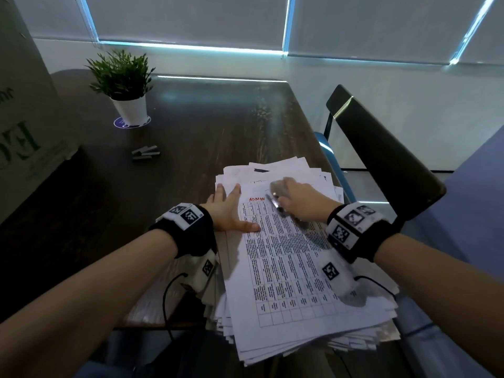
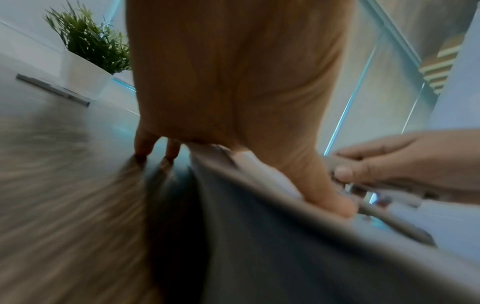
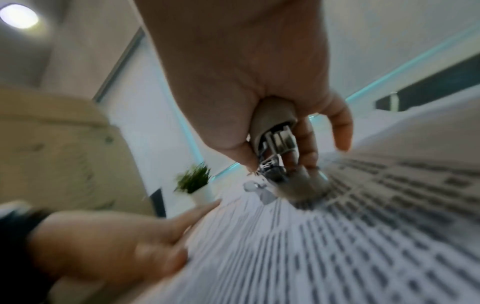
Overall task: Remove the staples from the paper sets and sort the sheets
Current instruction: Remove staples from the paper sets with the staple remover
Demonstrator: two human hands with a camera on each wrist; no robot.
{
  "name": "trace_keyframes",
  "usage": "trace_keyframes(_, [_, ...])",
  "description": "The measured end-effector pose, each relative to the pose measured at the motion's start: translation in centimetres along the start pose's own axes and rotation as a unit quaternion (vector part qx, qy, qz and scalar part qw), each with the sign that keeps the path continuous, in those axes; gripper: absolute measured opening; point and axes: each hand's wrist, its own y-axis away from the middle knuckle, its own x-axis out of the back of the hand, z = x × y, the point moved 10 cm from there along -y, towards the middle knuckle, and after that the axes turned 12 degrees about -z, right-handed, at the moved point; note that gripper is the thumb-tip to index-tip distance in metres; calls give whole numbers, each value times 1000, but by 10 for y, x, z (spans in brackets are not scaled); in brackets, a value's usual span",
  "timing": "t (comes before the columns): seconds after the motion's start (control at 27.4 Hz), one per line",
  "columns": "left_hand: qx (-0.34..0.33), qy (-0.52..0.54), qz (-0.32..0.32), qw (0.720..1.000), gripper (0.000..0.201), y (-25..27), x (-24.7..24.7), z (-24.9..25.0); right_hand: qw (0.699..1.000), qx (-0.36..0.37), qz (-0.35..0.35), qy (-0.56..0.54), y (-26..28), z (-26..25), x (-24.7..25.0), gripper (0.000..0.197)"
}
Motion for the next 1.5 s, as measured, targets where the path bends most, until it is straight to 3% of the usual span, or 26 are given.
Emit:
trace_keyframes(0.11, [-19, 54, 18, 998, 135, 2, 16, 10, 982, -100, 43, -154, 11, 60, 10, 22])
trace_keyframes(0.18, [-25, 99, 21, 995, 124, 4, 20, 12, 943, -151, 67, -289, 25, 93, 7, 15])
trace_keyframes(0.26, [-14, 112, 28, 993, 121, 4, 21, 10, 915, -186, 78, -351, 32, 113, 2, 16])
trace_keyframes(0.44, [-15, 118, 29, 993, 121, 3, 23, 7, 877, -178, 51, -444, 16, 114, -13, 16])
trace_keyframes(0.66, [37, 91, 32, 995, 121, 15, 31, -41, 890, -162, 61, -421, -6, 71, -14, 15])
trace_keyframes(0.84, [118, 95, 84, 985, 111, 46, 51, -97, 923, -127, 39, -362, -39, 11, -19, 21])
trace_keyframes(0.99, [171, 149, 137, 964, 140, 64, 58, -134, 927, -102, 35, -360, -57, -19, -25, 27])
trace_keyframes(1.02, [164, 154, 151, 963, 139, 65, 59, -138, 926, -98, 36, -363, -59, -21, -25, 28])
trace_keyframes(1.13, [126, 160, 208, 957, 96, 81, 66, -129, 937, -84, 19, -338, -62, -25, -23, 28])
trace_keyframes(1.24, [68, 177, 261, 946, 56, 89, 81, -121, 952, -86, 46, -291, -55, -24, -5, 28])
trace_keyframes(1.43, [-52, 112, 330, 936, 38, 109, 114, -82, 967, -47, 95, -230, -41, -34, 38, 21])
trace_keyframes(1.5, [-48, 37, 316, 947, 35, 107, 116, -69, 968, -30, 97, -231, -40, -40, 47, 25])
